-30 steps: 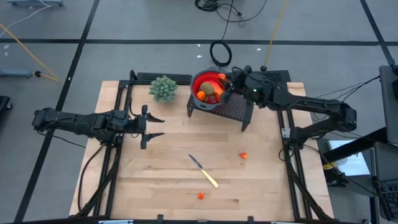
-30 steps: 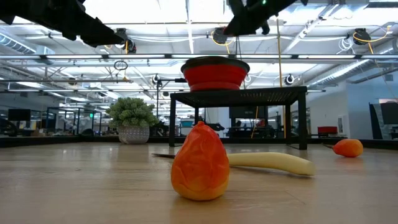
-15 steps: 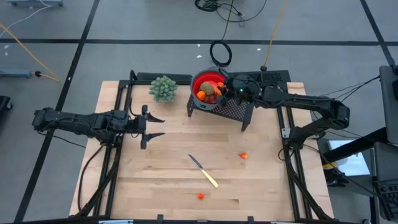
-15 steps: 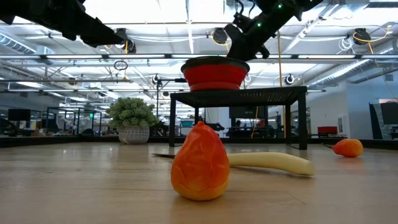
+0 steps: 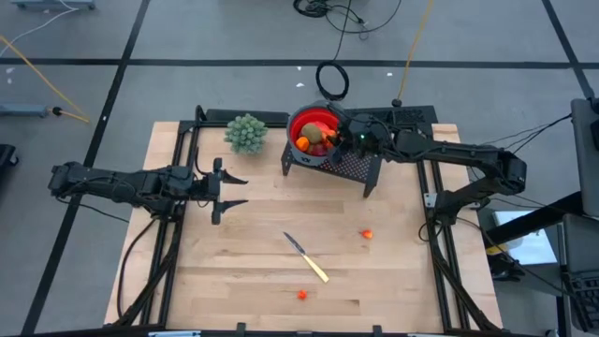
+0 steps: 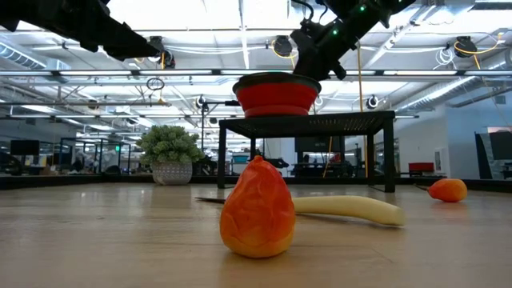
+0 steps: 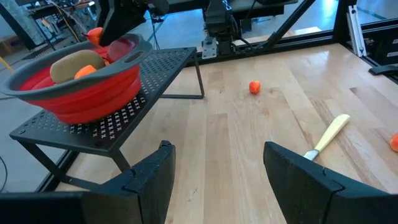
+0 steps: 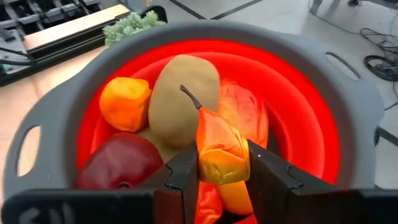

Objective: Pick & Place Fruit
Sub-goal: Put the yellow pear into the red strainer bowl on the shelf

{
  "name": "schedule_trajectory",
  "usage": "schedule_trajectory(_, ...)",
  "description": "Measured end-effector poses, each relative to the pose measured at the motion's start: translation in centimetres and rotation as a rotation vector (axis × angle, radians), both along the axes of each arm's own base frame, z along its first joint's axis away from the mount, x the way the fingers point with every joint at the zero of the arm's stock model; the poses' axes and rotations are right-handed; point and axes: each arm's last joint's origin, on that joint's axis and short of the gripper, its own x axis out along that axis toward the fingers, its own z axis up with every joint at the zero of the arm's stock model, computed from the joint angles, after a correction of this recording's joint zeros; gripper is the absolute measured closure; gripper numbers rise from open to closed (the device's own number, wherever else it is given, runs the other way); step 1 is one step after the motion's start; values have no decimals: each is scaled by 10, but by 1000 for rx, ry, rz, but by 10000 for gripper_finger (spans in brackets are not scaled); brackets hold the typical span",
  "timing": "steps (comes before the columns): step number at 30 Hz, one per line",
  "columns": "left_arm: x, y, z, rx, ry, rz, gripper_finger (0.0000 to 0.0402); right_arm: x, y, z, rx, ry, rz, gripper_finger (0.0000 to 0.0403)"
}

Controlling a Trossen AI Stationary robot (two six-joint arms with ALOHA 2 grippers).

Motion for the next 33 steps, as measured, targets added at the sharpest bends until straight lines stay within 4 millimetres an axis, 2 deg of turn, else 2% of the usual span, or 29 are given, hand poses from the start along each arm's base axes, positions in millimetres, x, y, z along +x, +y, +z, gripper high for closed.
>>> schedule_trajectory(9, 0, 0, 0, -1, -1, 0, 158, 3, -1, -6, 44, 5, 58, 273)
schedule_trajectory(21, 0, 0, 0, -3, 0, 1, 158, 3, 0, 0, 15, -28, 68, 271)
schedule_trajectory(26, 0, 0, 0, -3, -1, 1, 158, -4, 14, 16, -21, -68, 116, 272)
schedule_trajectory(33, 0, 0, 0, -3, 0, 1, 158, -15, 52, 37, -35, -114, 233, 307)
